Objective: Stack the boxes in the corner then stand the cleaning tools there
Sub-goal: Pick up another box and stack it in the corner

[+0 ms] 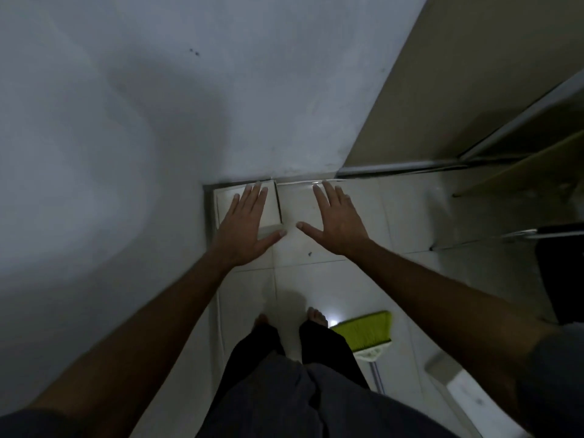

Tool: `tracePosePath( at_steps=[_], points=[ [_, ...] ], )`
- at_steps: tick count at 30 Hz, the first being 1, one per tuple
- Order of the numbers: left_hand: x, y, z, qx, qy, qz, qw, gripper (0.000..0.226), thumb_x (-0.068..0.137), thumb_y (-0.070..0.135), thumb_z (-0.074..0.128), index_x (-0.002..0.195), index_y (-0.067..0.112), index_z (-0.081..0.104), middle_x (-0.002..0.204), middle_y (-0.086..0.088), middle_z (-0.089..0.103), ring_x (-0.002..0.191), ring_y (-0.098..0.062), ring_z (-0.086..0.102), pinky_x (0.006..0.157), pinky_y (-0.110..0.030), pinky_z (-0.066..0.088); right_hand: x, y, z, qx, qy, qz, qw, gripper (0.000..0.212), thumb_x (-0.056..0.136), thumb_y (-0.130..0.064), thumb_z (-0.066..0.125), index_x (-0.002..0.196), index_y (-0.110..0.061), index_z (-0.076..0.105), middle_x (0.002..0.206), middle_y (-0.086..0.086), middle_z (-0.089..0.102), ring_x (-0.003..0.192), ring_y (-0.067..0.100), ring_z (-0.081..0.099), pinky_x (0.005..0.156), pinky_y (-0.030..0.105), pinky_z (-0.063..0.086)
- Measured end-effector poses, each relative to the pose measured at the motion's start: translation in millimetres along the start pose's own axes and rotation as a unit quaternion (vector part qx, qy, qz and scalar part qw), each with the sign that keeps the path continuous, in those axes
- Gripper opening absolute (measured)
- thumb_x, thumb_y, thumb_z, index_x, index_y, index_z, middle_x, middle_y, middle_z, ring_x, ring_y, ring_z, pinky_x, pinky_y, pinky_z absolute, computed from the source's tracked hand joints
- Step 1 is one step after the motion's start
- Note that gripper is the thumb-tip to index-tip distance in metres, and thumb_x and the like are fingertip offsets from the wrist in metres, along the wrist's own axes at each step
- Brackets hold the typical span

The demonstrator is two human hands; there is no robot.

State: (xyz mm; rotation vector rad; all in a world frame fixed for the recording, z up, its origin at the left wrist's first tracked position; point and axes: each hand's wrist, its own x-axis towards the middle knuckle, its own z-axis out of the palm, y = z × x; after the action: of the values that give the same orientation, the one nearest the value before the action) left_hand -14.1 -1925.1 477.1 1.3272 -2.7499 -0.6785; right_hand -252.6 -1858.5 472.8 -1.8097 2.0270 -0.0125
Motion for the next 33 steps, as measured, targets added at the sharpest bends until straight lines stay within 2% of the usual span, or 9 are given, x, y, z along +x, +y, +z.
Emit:
tracePosePath(
  at_steps=[6, 11, 15, 19, 23, 27, 30, 33],
  points=[
    [-20, 62, -71, 0.003, -0.005, 0.031, 0.999, 0.100, 0.091, 0.076, 0.033, 0.160, 0.009, 0.005, 0.168, -0.009, -0.002, 0.155, -0.021, -0.004, 0.126, -0.043, 0.002, -69, 4, -74, 0.001, -0.002, 0.018, 1.000, 0.095, 0.094, -0.075, 0.034, 0.161, -0.013, 0.007, 0.168, 0.017, 0.003, 0.154, 0.037, 0.004, 0.125, 0.053, 0.010],
    [-16, 108, -89, -0.003, -0.027, 0.068, 0.997, 0.102, 0.089, 0.078, 0.034, 0.160, 0.012, 0.002, 0.168, -0.006, -0.005, 0.155, -0.018, -0.006, 0.126, -0.040, 0.002, -108, 18, -108, 0.022, 0.036, 0.051, 0.998, 0.087, 0.098, -0.064, 0.040, 0.161, -0.011, 0.010, 0.167, 0.019, 0.008, 0.152, 0.039, 0.011, 0.123, 0.054, 0.013],
    [-2, 139, -93, -0.006, -0.050, 0.121, 0.991, 0.101, 0.088, 0.077, 0.034, 0.160, 0.012, 0.005, 0.168, -0.006, 0.001, 0.155, -0.018, 0.000, 0.126, -0.041, 0.009, -139, 29, -123, 0.063, 0.065, 0.120, 0.989, 0.083, 0.100, -0.058, 0.042, 0.161, -0.014, 0.008, 0.168, 0.016, 0.006, 0.153, 0.036, 0.011, 0.124, 0.053, 0.012],
    [13, 164, -93, -0.012, -0.076, 0.204, 0.976, 0.096, 0.091, 0.069, 0.043, 0.160, 0.011, 0.008, 0.168, -0.006, 0.006, 0.153, -0.015, 0.003, 0.125, -0.035, 0.005, -172, 38, -125, 0.087, 0.099, 0.193, 0.972, 0.079, 0.101, -0.056, 0.042, 0.161, -0.015, 0.011, 0.167, 0.016, 0.010, 0.152, 0.037, 0.014, 0.123, 0.053, 0.015],
    [30, 194, -87, 0.012, -0.122, 0.291, 0.949, 0.094, 0.092, 0.068, 0.041, 0.160, 0.012, 0.007, 0.168, -0.006, 0.003, 0.154, -0.018, 0.001, 0.124, -0.036, 0.003, -214, 44, -116, 0.107, 0.132, 0.283, 0.944, 0.078, 0.100, -0.056, 0.043, 0.160, -0.015, 0.015, 0.166, 0.017, 0.016, 0.151, 0.037, 0.019, 0.121, 0.054, 0.020],
    [40, 231, -79, 0.031, -0.162, 0.361, 0.918, 0.098, 0.088, 0.072, 0.034, 0.160, 0.012, 0.006, 0.168, -0.007, 0.001, 0.155, -0.019, 0.001, 0.126, -0.042, 0.009, -262, 45, -108, 0.129, 0.168, 0.370, 0.904, 0.077, 0.100, -0.055, 0.045, 0.159, -0.014, 0.019, 0.164, 0.017, 0.020, 0.149, 0.037, 0.022, 0.120, 0.053, 0.023],
    [37, 266, -70, 0.043, -0.178, 0.417, 0.890, 0.096, 0.090, 0.069, 0.038, 0.161, 0.013, 0.005, 0.168, -0.006, 0.001, 0.155, -0.020, 0.001, 0.126, -0.042, 0.008, -300, 47, -101, 0.133, 0.197, 0.426, 0.873, 0.075, 0.098, -0.054, 0.048, 0.156, -0.013, 0.025, 0.161, 0.018, 0.027, 0.146, 0.038, 0.028, 0.119, 0.050, 0.027],
    [33, 301, -54, 0.049, -0.197, 0.462, 0.863, 0.095, 0.090, 0.070, 0.038, 0.161, 0.015, 0.005, 0.168, -0.005, -0.002, 0.155, -0.019, -0.002, 0.126, -0.044, 0.008, -337, 49, -95, 0.146, 0.218, 0.478, 0.838, 0.074, 0.098, -0.053, 0.050, 0.155, -0.014, 0.026, 0.161, 0.017, 0.026, 0.146, 0.037, 0.028, 0.118, 0.050, 0.027]
  ],
)
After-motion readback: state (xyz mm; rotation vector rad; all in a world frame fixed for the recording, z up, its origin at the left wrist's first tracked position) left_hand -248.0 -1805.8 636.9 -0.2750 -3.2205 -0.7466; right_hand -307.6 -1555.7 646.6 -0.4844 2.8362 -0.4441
